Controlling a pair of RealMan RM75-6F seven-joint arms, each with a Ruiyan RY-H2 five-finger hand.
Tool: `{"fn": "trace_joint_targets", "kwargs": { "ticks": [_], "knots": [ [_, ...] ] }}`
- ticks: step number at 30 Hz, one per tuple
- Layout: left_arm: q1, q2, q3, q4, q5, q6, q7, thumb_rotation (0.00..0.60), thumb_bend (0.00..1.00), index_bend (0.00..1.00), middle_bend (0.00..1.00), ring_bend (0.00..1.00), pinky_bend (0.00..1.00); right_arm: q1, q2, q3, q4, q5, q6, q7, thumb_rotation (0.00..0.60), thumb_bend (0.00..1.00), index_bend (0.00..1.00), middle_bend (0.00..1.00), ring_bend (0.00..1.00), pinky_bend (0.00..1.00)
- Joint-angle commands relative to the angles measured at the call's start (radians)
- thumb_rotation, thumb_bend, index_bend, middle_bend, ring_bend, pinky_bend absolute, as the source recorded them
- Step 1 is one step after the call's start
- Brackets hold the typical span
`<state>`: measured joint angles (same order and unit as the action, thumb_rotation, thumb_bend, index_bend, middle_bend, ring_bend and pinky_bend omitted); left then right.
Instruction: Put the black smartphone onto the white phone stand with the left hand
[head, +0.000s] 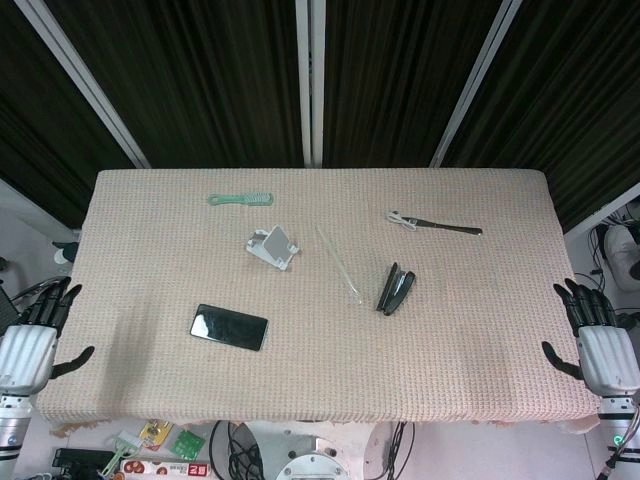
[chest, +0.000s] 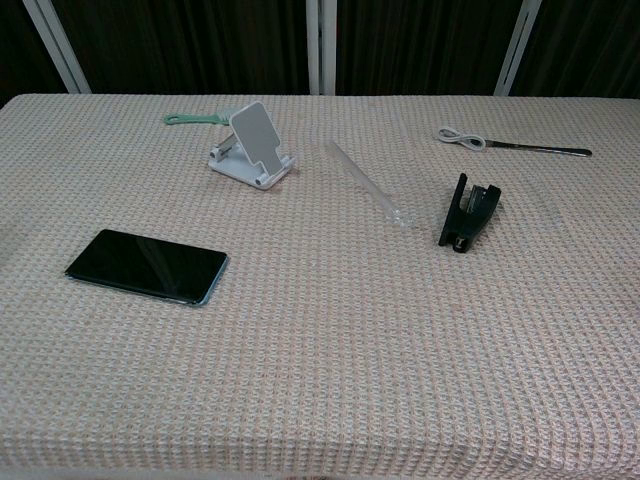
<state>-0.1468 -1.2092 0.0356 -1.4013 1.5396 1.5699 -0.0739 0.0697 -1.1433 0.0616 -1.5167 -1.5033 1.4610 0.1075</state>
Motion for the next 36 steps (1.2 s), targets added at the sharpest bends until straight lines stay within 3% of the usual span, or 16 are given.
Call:
{"fn": "trace_joint_targets", "kwargs": {
  "ticks": [1, 10, 17, 20, 24, 29, 36],
  "knots": [
    [-0.003, 0.001, -0.004, -0.003, 0.001, -0.014, -0.004, 0.600, 0.16, 0.00, 0.01, 0.06, 0.24, -0.002, -0.005, -0.002, 0.004, 0.000, 0.001, 0.006, 0.600, 0.21, 0.00, 0.00, 0.00, 0.00],
    [-0.048, 0.039, 0.004, -0.058, 0.088, -0.060, 0.046, 0.600, 0.16, 0.00, 0.01, 0.06, 0.24, -0.022, 0.003, -0.007, -0.001, -0.010, 0.038, 0.009, 0.600, 0.21, 0.00, 0.00, 0.00, 0.00],
    [-0.165, 0.068, 0.001, -0.191, 0.160, -0.222, 0.187, 0.600, 0.16, 0.01, 0.02, 0.06, 0.24, -0.028, 0.038, 0.008, -0.042, -0.004, 0.062, -0.004, 0.600, 0.21, 0.00, 0.00, 0.00, 0.00],
    [-0.248, 0.041, -0.020, -0.225, 0.164, -0.345, 0.249, 0.600, 0.16, 0.02, 0.02, 0.06, 0.24, -0.029, 0.040, 0.006, -0.045, -0.004, 0.060, -0.015, 0.600, 0.21, 0.00, 0.00, 0.00, 0.00],
    [-0.336, -0.003, -0.056, -0.256, 0.090, -0.509, 0.312, 0.600, 0.16, 0.05, 0.03, 0.06, 0.24, -0.033, 0.038, 0.000, -0.042, 0.002, 0.052, -0.009, 0.600, 0.21, 0.00, 0.00, 0.00, 0.00],
    [-0.427, -0.048, -0.103, -0.265, -0.077, -0.695, 0.366, 0.600, 0.16, 0.05, 0.04, 0.06, 0.24, -0.039, 0.042, -0.002, -0.031, 0.006, 0.054, 0.004, 0.600, 0.21, 0.00, 0.00, 0.00, 0.00],
    [-0.482, -0.109, -0.118, -0.237, -0.196, -0.763, 0.451, 0.600, 0.16, 0.06, 0.04, 0.06, 0.24, -0.046, 0.060, 0.008, -0.027, 0.016, 0.065, 0.025, 0.600, 0.21, 0.00, 0.00, 0.00, 0.00]
  ]
}}
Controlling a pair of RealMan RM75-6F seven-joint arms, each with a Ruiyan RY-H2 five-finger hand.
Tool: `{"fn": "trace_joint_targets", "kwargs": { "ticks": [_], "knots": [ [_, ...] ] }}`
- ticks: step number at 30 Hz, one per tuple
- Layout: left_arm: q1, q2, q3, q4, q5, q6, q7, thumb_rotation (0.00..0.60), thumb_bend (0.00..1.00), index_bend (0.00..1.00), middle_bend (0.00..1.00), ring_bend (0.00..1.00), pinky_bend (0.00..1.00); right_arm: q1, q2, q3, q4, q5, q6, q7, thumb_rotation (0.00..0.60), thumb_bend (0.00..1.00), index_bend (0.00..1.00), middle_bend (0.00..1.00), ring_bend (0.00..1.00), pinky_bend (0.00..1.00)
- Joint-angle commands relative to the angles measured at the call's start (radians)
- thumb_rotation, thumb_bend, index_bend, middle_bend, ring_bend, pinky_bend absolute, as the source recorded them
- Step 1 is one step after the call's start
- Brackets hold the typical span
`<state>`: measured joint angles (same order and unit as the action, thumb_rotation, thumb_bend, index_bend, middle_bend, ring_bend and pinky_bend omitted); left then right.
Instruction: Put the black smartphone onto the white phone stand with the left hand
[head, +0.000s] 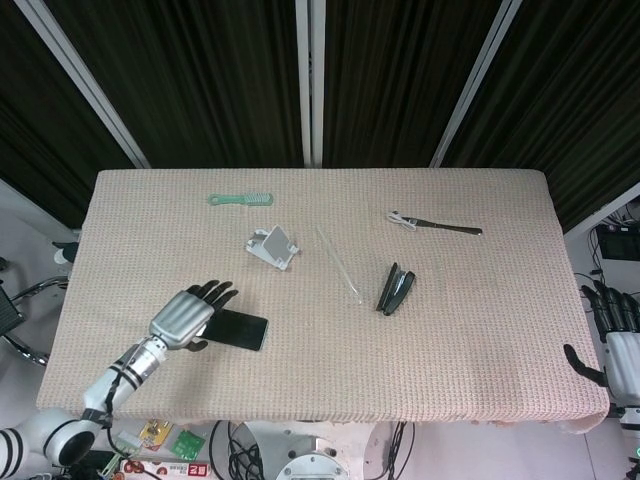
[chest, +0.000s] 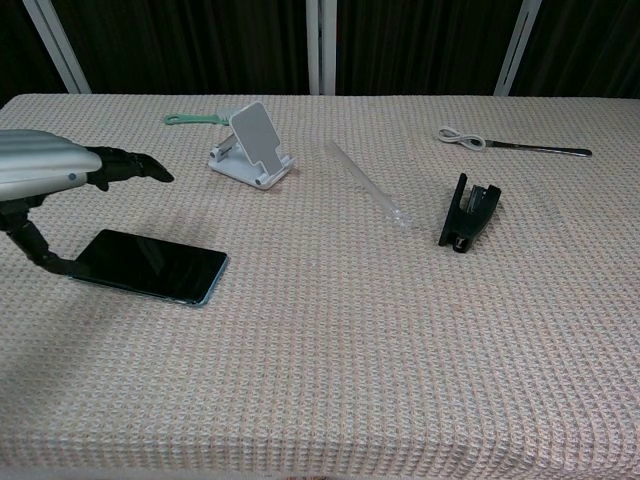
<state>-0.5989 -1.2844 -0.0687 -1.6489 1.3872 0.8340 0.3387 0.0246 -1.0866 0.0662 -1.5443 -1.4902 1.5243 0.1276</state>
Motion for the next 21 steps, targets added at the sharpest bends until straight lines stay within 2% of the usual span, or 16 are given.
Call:
{"fn": "trace_joint_targets", "kwargs": {
  "ticks": [1, 8, 14, 21],
  "knots": [
    [-0.036, -0.041, -0.014, 0.016, -0.056, -0.034, 0.046, 0.600, 0.16, 0.06, 0.05, 0.06, 0.23, -0.001, 0.005, 0.004, 0.000, 0.003, 0.002, 0.007, 0.600, 0.21, 0.00, 0.00, 0.00, 0.00],
    [-0.086, -0.059, 0.003, 0.032, -0.218, -0.109, 0.131, 0.600, 0.18, 0.07, 0.05, 0.06, 0.23, 0.000, 0.007, 0.006, 0.003, 0.001, 0.001, 0.011, 0.600, 0.21, 0.00, 0.00, 0.00, 0.00],
    [-0.113, -0.052, 0.016, 0.000, -0.353, -0.107, 0.182, 0.600, 0.18, 0.10, 0.05, 0.06, 0.23, 0.000, 0.000, 0.009, 0.013, 0.012, -0.004, 0.015, 0.600, 0.21, 0.00, 0.00, 0.00, 0.00],
    [-0.133, -0.063, 0.030, -0.022, -0.428, -0.093, 0.178, 0.600, 0.17, 0.13, 0.05, 0.06, 0.23, 0.000, -0.005, 0.010, 0.026, 0.017, -0.012, 0.024, 0.600, 0.21, 0.00, 0.00, 0.00, 0.00]
  ]
}}
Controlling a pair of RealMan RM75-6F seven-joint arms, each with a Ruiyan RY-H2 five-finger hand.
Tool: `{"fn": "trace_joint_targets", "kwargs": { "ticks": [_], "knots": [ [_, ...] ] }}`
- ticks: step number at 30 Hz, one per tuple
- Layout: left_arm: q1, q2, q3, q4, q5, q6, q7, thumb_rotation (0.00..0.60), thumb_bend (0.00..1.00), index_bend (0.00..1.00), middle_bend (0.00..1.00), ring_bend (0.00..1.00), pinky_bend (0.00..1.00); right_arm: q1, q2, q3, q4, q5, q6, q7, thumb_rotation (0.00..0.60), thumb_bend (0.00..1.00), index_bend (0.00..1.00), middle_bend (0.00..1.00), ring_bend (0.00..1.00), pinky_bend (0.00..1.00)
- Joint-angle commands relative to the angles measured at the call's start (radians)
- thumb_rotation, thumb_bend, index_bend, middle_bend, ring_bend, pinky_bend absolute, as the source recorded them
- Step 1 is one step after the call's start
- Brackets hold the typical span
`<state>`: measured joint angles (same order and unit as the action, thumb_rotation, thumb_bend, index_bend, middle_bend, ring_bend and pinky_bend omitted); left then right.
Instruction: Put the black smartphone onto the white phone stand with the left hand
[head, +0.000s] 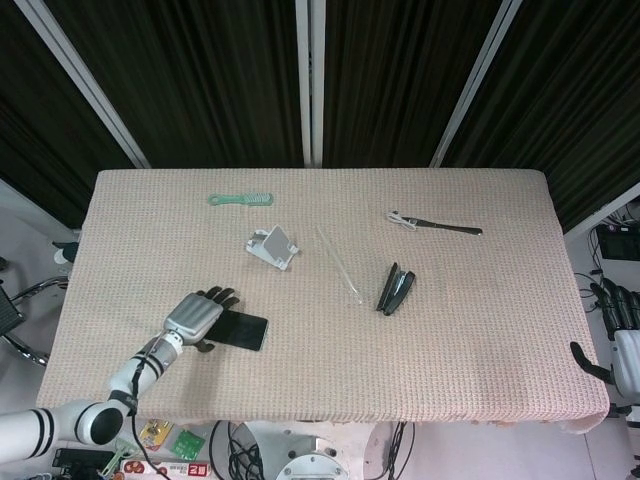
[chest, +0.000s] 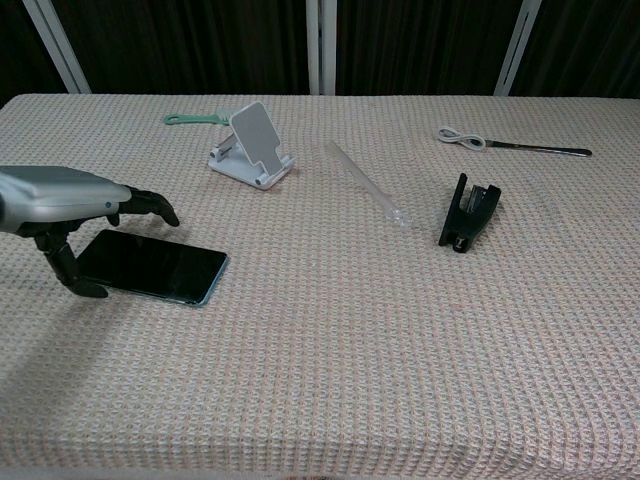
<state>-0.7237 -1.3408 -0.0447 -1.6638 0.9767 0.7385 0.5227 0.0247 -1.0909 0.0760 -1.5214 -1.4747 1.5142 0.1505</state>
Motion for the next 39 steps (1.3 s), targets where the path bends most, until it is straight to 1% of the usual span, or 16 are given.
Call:
{"fn": "trace_joint_targets", "kwargs": {
  "ticks": [1, 7, 10, 13, 28, 39],
  "knots": [
    [-0.011, -0.010, 0.006, -0.008, -0.022, 0.001, -0.014, 0.600, 0.17, 0.13, 0.05, 0.06, 0.23, 0.000, -0.001, 0.000, 0.004, 0.002, -0.002, 0.002, 0.600, 0.21, 0.00, 0.00, 0.00, 0.00],
    [-0.017, -0.032, 0.001, 0.011, 0.001, 0.015, -0.068, 0.600, 0.20, 0.14, 0.07, 0.06, 0.23, -0.002, 0.000, 0.001, 0.012, 0.008, -0.005, 0.010, 0.600, 0.21, 0.00, 0.00, 0.00, 0.00],
    [-0.022, -0.035, 0.008, 0.024, 0.015, 0.020, -0.075, 0.600, 0.21, 0.15, 0.07, 0.06, 0.23, -0.003, -0.001, 0.002, 0.015, 0.012, -0.008, 0.011, 0.600, 0.21, 0.00, 0.00, 0.00, 0.00],
    [-0.026, -0.037, 0.015, 0.031, 0.005, 0.019, -0.078, 0.600, 0.21, 0.16, 0.08, 0.06, 0.23, -0.002, -0.002, 0.002, 0.014, 0.015, -0.014, 0.010, 0.600, 0.21, 0.00, 0.00, 0.00, 0.00],
    [-0.050, -0.028, 0.052, 0.033, -0.047, 0.026, -0.064, 0.600, 0.22, 0.16, 0.08, 0.06, 0.23, 0.000, -0.004, 0.002, 0.010, 0.019, -0.024, 0.001, 0.600, 0.21, 0.00, 0.00, 0.00, 0.00],
    [-0.056, -0.033, 0.071, 0.044, -0.066, 0.068, -0.030, 0.600, 0.22, 0.21, 0.08, 0.06, 0.23, -0.001, -0.003, 0.002, 0.009, 0.019, -0.025, -0.003, 0.600, 0.21, 0.00, 0.00, 0.00, 0.00]
  ]
}}
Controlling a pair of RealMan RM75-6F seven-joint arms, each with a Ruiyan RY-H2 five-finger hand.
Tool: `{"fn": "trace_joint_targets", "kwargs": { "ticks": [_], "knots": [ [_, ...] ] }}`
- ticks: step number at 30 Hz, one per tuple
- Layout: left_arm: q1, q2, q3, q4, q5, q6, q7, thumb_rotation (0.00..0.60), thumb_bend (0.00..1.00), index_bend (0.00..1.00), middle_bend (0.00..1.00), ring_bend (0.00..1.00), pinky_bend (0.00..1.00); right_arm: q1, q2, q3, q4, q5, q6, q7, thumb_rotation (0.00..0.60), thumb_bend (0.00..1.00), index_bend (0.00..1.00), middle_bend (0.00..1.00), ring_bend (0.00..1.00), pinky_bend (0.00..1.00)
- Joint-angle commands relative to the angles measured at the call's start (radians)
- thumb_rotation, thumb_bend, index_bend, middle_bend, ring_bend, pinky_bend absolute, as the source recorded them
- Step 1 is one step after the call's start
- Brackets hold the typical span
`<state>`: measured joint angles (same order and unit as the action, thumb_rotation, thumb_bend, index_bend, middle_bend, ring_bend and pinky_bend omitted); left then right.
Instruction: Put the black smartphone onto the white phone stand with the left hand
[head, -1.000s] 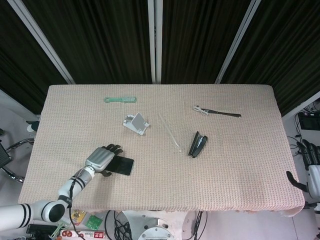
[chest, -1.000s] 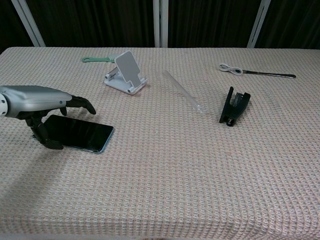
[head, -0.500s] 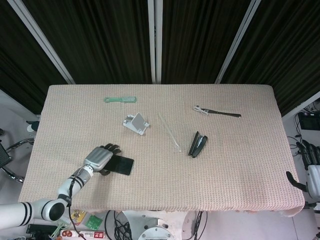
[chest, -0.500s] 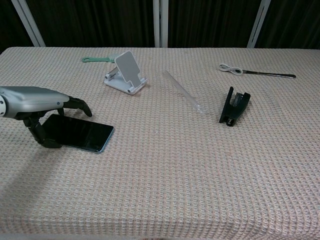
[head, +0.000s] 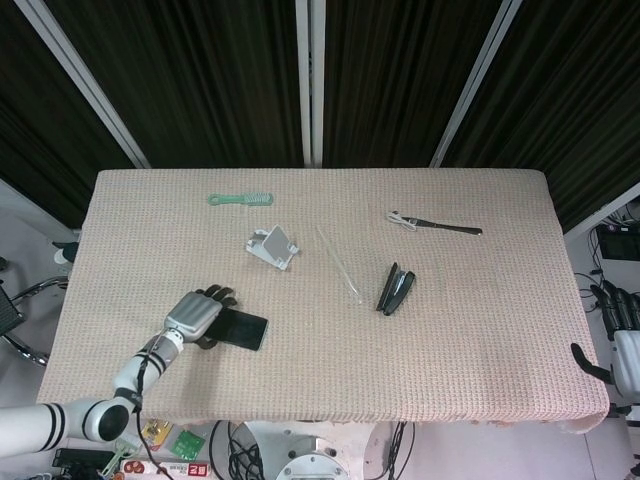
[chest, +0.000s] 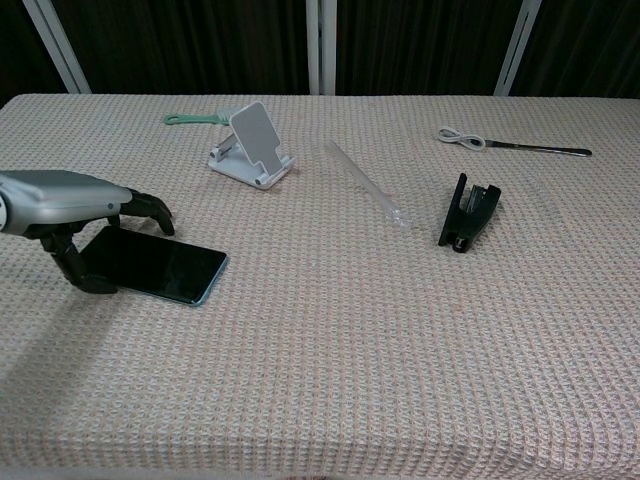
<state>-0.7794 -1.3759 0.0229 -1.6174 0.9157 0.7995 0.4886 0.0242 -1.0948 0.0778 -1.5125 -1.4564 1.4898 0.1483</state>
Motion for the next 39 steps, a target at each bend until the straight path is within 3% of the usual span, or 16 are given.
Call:
{"fn": "trace_joint_targets", "kwargs": {
  "ticks": [1, 13, 22, 29, 33, 39],
  "knots": [
    [0.000, 0.003, 0.005, -0.005, -0.008, 0.009, 0.005, 0.600, 0.22, 0.22, 0.08, 0.06, 0.23, 0.000, 0.001, 0.000, 0.000, 0.001, -0.001, -0.001, 0.600, 0.21, 0.00, 0.00, 0.00, 0.00],
    [0.035, -0.014, 0.013, 0.001, 0.069, 0.080, -0.026, 0.600, 0.22, 0.45, 0.11, 0.06, 0.23, 0.005, 0.001, -0.002, -0.008, 0.000, -0.012, -0.011, 0.600, 0.21, 0.00, 0.00, 0.00, 0.00],
    [0.076, -0.035, 0.010, 0.041, 0.161, 0.128, -0.090, 0.600, 0.27, 0.53, 0.29, 0.11, 0.24, 0.007, 0.007, -0.004, -0.021, 0.000, -0.018, -0.023, 0.600, 0.21, 0.00, 0.00, 0.00, 0.00],
    [0.092, -0.041, 0.007, 0.062, 0.198, 0.143, -0.097, 0.600, 0.31, 0.56, 0.42, 0.22, 0.33, 0.007, 0.010, -0.005, -0.026, 0.002, -0.021, -0.027, 0.600, 0.21, 0.00, 0.00, 0.00, 0.00],
    [0.096, -0.045, 0.009, 0.076, 0.229, 0.148, -0.099, 0.600, 0.31, 0.57, 0.50, 0.34, 0.42, 0.007, 0.008, -0.005, -0.026, 0.004, -0.024, -0.028, 0.600, 0.21, 0.00, 0.00, 0.00, 0.00],
    [0.102, -0.050, 0.007, 0.097, 0.281, 0.152, -0.123, 0.600, 0.32, 0.60, 0.57, 0.49, 0.46, 0.007, 0.007, -0.005, -0.024, 0.006, -0.024, -0.029, 0.600, 0.21, 0.00, 0.00, 0.00, 0.00]
  ]
}}
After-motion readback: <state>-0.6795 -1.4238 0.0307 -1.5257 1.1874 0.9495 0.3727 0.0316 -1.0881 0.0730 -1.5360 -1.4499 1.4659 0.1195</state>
